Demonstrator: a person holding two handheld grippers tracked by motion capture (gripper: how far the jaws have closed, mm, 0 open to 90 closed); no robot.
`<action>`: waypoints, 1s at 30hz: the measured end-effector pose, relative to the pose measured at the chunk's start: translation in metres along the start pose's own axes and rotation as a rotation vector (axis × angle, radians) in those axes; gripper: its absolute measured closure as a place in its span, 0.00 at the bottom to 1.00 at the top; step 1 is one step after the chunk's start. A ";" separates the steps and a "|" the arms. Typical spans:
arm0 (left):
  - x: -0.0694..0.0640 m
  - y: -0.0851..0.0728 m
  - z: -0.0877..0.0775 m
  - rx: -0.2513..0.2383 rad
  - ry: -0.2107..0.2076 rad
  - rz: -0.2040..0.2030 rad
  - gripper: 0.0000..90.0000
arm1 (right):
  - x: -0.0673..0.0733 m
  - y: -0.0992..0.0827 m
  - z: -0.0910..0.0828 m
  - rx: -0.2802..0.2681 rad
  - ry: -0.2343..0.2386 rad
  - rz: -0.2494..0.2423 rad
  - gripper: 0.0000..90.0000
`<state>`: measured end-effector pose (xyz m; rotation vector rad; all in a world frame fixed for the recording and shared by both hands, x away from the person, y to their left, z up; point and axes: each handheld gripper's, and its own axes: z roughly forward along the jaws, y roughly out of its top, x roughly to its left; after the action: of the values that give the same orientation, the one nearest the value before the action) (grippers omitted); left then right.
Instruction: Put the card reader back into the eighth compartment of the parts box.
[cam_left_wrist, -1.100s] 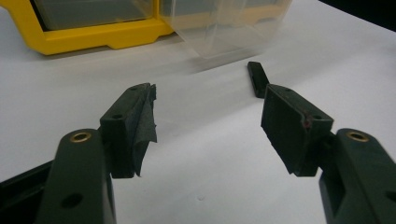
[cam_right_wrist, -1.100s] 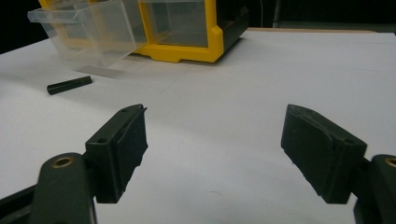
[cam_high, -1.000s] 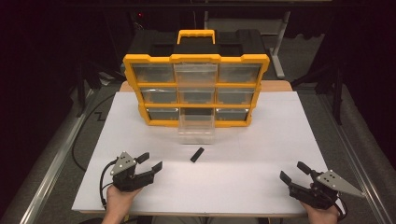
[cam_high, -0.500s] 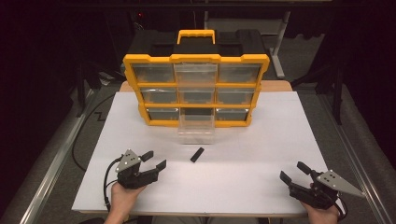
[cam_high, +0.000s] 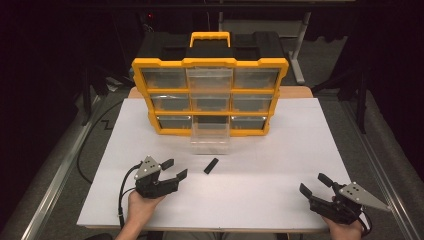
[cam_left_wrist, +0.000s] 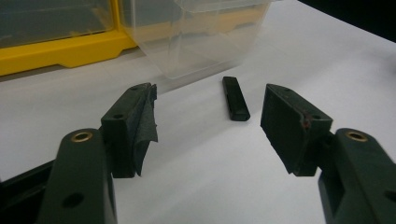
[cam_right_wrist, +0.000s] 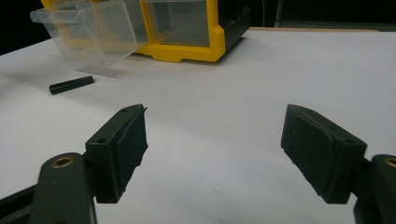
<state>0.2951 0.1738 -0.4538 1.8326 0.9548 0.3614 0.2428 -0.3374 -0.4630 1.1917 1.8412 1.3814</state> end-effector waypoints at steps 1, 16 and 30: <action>0.000 0.000 0.000 0.000 0.000 0.000 0.40 | 0.000 0.000 0.000 0.000 0.000 0.000 0.25; -0.006 0.009 0.017 0.030 -0.021 0.014 0.41 | 0.000 0.000 0.000 0.003 0.000 0.000 0.25; -0.016 0.019 0.032 0.055 -0.021 0.028 0.41 | 0.000 0.000 0.000 0.002 0.003 0.001 0.25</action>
<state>0.3133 0.1373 -0.4491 1.8977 0.9335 0.3356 0.2432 -0.3374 -0.4632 1.1917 1.8450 1.3829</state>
